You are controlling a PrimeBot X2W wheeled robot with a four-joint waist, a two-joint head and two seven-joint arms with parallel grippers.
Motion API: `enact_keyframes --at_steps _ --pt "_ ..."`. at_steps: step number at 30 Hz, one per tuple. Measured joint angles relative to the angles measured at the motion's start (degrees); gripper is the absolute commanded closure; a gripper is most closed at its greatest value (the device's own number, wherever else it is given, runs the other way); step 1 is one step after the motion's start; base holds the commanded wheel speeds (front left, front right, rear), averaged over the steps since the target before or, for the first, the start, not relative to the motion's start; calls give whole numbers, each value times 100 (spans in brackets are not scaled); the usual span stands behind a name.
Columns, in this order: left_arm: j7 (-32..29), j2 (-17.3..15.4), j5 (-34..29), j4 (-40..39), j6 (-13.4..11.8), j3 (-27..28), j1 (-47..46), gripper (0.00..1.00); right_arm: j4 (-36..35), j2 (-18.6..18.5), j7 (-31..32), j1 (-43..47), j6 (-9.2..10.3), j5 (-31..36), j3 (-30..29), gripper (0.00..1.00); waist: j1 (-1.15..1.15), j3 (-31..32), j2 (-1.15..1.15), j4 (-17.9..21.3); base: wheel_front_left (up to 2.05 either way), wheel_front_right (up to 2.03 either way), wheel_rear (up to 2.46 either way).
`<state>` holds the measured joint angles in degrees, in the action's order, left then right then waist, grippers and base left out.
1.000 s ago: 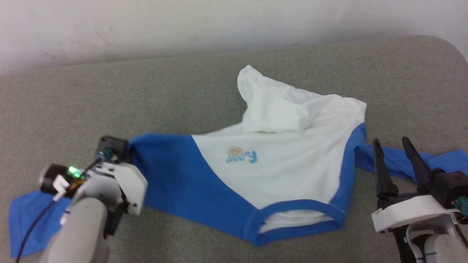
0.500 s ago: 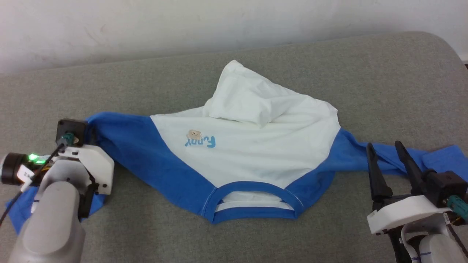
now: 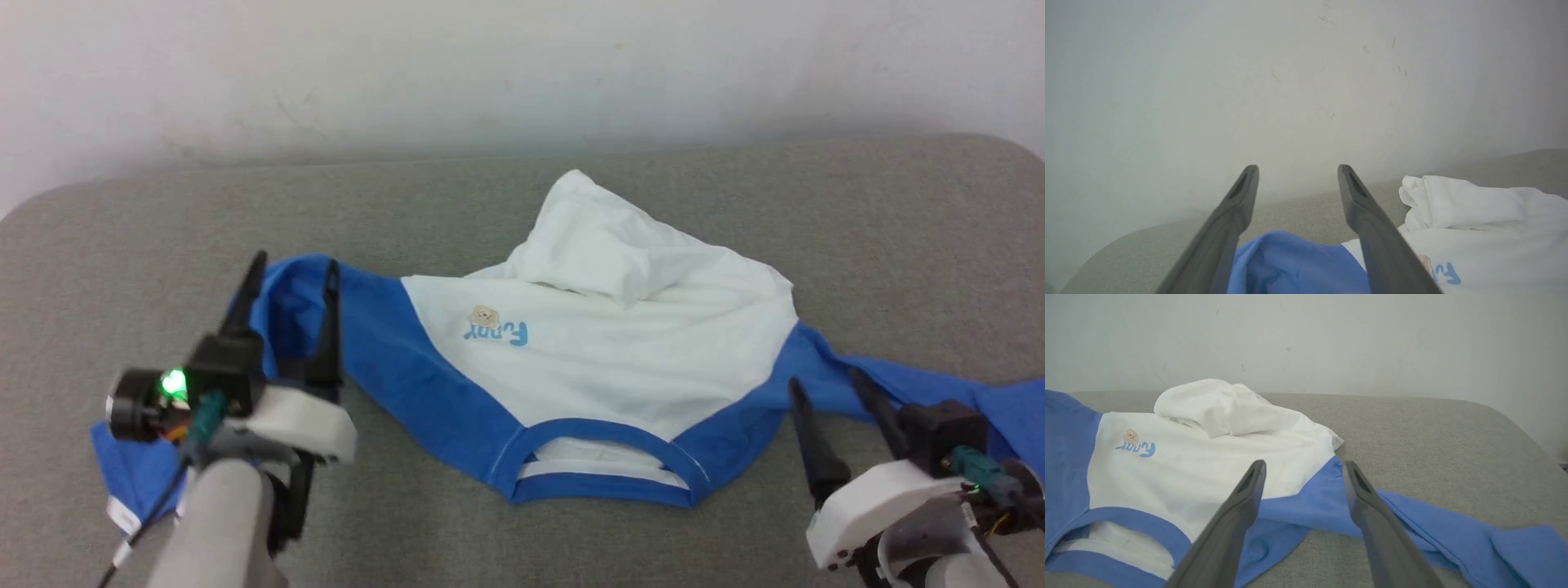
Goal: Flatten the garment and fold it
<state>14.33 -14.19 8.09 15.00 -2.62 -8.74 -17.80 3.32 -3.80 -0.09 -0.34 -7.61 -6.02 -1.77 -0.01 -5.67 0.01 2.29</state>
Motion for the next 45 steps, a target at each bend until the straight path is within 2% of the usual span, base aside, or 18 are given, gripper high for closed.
enact_keyframes --at_steps 6,11,16,23,24,31,37,41,44,45 --pt "38 443 -4 -985 -54 -129 1000 0 -67 -413 1249 254 0 -250 467 0 0 106 0 -322 0 0 0" --pt "40 715 -5 -1211 -43 -146 1452 0 -19 -726 2269 241 0 -483 622 0 0 108 0 -606 0 0 0" --pt "38 773 -110 -1209 125 -194 1442 0 370 -862 2891 -44 0 -523 712 0 1 58 0 -886 0 0 0" --pt "40 862 -161 -1112 259 -189 1423 0 1024 -1001 3147 -494 0 -457 803 0 1 -67 0 -1179 0 0 0" --pt "40 870 -165 -1085 266 -192 1423 0 1085 -1026 3189 -541 0 -465 840 100 1 -84 0 -1207 0 0 0" --pt "40 944 -165 -915 337 -120 1447 0 991 -1140 3496 -502 -1 -680 883 100 1 -63 0 -1189 0 0 0" --pt "40 972 -166 -751 403 -42 1600 0 -102 -1340 4542 479 0 -1360 812 100 1 127 0 -924 0 0 0" --pt "40 1005 -167 -690 421 -31 1655 0 -891 -1631 5256 1299 0 -1557 721 100 1 292 0 -720 0 0 0" --pt "40 1024 -203 -661 467 -37 1655 0 -1328 -1683 5514 1697 0 -1659 578 100 0 400 0 -589 0 0 0" --pt "40 1027 -207 -642 483 -43 1655 0 -1437 -1672 5400 1731 0 -1646 510 49 0 427 0 -548 0 0 0"
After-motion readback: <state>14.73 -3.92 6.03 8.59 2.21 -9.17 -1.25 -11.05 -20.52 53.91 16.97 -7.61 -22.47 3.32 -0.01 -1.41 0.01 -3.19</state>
